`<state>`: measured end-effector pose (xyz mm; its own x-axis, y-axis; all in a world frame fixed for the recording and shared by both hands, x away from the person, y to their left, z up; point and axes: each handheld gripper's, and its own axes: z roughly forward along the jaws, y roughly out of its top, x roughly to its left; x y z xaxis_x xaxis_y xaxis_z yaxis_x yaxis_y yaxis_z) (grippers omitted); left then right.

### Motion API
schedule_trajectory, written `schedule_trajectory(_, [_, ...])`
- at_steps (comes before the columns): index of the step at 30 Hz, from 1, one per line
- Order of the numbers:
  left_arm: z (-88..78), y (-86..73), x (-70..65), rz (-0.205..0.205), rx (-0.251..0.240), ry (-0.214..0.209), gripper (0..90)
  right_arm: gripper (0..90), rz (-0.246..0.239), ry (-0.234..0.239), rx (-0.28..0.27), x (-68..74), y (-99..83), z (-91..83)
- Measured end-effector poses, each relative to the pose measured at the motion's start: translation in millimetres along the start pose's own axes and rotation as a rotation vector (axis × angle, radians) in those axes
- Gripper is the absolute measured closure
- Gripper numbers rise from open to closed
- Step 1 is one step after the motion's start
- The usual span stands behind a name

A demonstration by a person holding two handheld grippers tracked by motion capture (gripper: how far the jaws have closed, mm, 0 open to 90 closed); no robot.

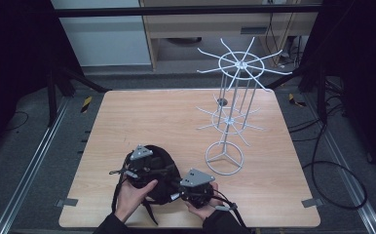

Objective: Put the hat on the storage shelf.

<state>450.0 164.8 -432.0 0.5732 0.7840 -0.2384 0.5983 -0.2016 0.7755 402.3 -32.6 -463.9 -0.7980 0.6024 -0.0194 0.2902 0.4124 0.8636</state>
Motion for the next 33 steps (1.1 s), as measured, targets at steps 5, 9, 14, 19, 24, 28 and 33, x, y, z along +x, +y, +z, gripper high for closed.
schedule_trajectory(5, [6.1,-1.0,1.5,-0.027,0.02,0.002,41.2,79.4,-0.018,0.022,0.001,3.1,0.3,1.1])
schedule_trajectory(9, [3.4,-1.0,2.1,-0.052,0.018,-0.02,52.9,78.4,-0.021,0.036,0.0,3.7,0.2,2.1])
schedule_trajectory(14, [1.5,-2.4,0.0,-0.061,0.02,-0.047,68.6,72.2,-0.01,0.064,0.005,4.8,1.7,3.1])
schedule_trajectory(19, [-4.4,-2.4,0.2,-0.066,0.002,-0.059,76.6,60.4,0.019,0.122,-0.009,2.0,5.5,-3.6])
schedule_trajectory(24, [-14.3,0.1,0.1,-0.075,-0.032,-0.074,80.3,53.8,0.077,0.161,-0.053,-8.1,9.6,-19.9])
schedule_trajectory(28, [-27.8,5.1,-4.0,-0.051,-0.075,-0.076,82.0,51.9,0.093,0.125,-0.076,-17.9,10.6,-29.3])
schedule_trajectory(33, [-48.2,13.3,-14.1,0.004,-0.148,-0.108,82.7,48.8,0.106,0.093,-0.072,-23.9,7.7,-27.5])
